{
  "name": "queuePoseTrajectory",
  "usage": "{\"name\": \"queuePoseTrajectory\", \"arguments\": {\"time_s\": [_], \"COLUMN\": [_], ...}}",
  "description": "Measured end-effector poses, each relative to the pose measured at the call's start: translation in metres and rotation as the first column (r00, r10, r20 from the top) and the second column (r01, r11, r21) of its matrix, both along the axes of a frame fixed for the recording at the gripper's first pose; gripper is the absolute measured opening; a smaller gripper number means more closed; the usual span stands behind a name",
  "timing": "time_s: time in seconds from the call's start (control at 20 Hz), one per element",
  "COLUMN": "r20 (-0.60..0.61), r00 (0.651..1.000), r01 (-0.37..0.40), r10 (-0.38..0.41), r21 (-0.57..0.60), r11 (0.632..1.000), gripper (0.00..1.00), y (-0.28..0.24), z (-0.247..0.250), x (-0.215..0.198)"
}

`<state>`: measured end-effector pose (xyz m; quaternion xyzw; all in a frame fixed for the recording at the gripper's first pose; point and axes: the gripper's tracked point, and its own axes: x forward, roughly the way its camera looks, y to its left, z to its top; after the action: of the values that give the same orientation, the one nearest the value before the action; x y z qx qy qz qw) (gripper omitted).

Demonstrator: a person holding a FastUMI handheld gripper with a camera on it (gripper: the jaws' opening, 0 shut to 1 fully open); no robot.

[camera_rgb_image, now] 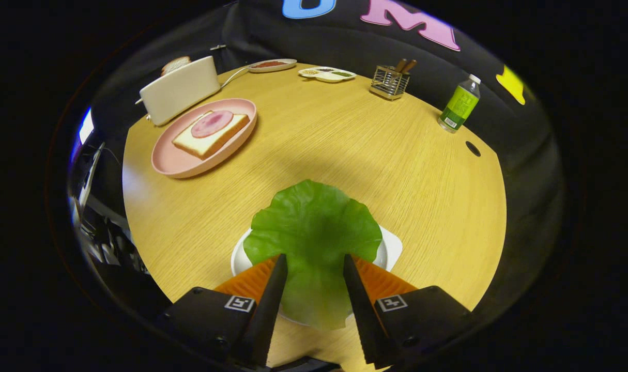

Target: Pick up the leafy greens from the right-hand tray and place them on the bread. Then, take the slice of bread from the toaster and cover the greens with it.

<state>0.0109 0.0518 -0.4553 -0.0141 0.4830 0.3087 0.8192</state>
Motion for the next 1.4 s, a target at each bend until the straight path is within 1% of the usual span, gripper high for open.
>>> {"name": "queuePoseTrajectory", "arguments": {"time_s": [0.05,0.1,0.15,0.25,0.3,0.4,0.6,0.75,0.85,1.05,1.25,1.4], "r20": [-0.025,-0.024,-0.008,0.022,0.026,0.056,0.133,0.184,0.205,0.231,0.242,0.228], "r00": [1.000,1.000,1.000,1.000,0.999,0.996,0.984,0.972,0.968,0.967,0.969,0.973], "r01": [0.006,0.008,0.000,0.011,0.026,0.063,0.111,0.127,0.115,0.054,-0.003,-0.025], "r10": [-0.006,-0.008,0.001,-0.010,-0.026,-0.064,-0.119,-0.148,-0.147,-0.103,-0.056,-0.030], "r21": [0.013,0.014,0.014,-0.012,-0.022,0.007,0.064,0.122,0.159,0.209,0.236,0.237], "r11": [1.000,1.000,1.000,1.000,0.999,0.998,0.992,0.984,0.981,0.976,0.972,0.971], "gripper": [0.70,0.65,0.47,0.11,0.07,0.07,0.07,0.07,0.07,0.07,0.07,0.07], "y": [0.004,0.002,0.003,0.000,0.001,0.004,0.005,0.019,0.035,0.087,0.143,0.180], "z": [-0.004,-0.002,-0.001,0.001,-0.001,0.016,0.063,0.104,0.131,0.171,0.188,0.185], "x": [-0.001,0.000,0.001,0.002,0.002,0.004,0.010,0.017,0.019,0.025,0.033,0.039]}}
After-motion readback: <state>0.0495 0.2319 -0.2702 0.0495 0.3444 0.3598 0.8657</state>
